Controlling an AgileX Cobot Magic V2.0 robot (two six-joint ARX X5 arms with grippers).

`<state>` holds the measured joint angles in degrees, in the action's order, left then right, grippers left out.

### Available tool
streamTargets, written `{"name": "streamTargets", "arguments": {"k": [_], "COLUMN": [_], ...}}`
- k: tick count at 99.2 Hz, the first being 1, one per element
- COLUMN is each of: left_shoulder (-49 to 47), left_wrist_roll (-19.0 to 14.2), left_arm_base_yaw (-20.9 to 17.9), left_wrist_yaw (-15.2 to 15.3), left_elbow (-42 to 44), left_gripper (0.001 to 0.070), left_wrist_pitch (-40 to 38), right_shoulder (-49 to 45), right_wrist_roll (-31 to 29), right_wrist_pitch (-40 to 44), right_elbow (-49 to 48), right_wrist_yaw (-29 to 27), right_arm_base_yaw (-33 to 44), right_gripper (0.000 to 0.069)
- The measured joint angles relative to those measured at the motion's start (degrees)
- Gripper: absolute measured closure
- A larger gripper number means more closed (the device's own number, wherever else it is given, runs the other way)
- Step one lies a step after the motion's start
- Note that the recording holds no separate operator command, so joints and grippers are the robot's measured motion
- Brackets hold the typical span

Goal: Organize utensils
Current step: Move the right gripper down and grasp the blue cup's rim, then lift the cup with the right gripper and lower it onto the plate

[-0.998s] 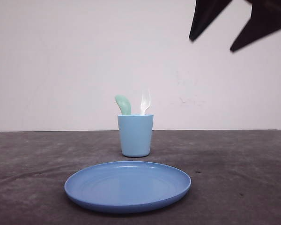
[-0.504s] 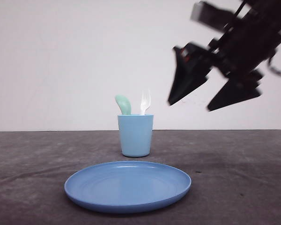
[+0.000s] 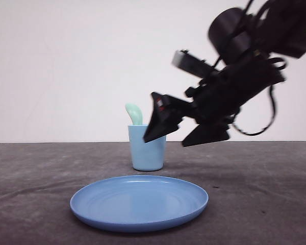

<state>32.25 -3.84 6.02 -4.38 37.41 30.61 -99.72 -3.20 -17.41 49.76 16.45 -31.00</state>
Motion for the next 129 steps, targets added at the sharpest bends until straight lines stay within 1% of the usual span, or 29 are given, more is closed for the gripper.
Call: {"name": "streamTargets", "arguments": {"k": [30,38,67,72,80,89,95,108,129], "left_shoulder": [0.0,0.0,0.0,0.0,0.0,0.0,0.0,0.0,0.0], "left_wrist_roll": [0.0,0.0,0.0,0.0,0.0,0.0,0.0,0.0,0.07], "left_arm_base_yaw": [0.0,0.0,0.0,0.0,0.0,0.0,0.0,0.0,0.0], "left_wrist_yaw": [0.0,0.0,0.0,0.0,0.0,0.0,0.0,0.0,0.0], "left_elbow": [0.0,0.0,0.0,0.0,0.0,0.0,0.0,0.0,0.0], "left_gripper": [0.041,0.041,0.041,0.041,0.041,0.041,0.041,0.041,0.041], "left_wrist_pitch": [0.0,0.0,0.0,0.0,0.0,0.0,0.0,0.0,0.0], "right_shoulder": [-8.52,-10.03,-11.23,-11.23,-11.23,-11.23,-11.23,-11.06,-5.44], "right_wrist_roll": [0.42,0.42,0.46,0.46,0.48,0.57,0.61,0.55,0.42], "right_wrist_pitch": [1.27,1.84,2.58,2.73,3.04,3.06,3.06,3.72,10.05], "right_elbow": [11.08,13.33,14.51,14.51,14.51,14.51,14.51,14.51,14.51], "right_wrist_yaw": [0.13,1.18,1.46,1.33,1.11,0.87,0.68,0.33,-0.09], "right_arm_base_yaw": [-0.39,-0.35,-0.92,-0.92,-0.92,-0.92,-0.92,-0.92,-1.18], "right_gripper": [0.0009,0.0009,0.0014,0.0046,0.0132,0.0185,0.0196,0.02,0.0206]}}
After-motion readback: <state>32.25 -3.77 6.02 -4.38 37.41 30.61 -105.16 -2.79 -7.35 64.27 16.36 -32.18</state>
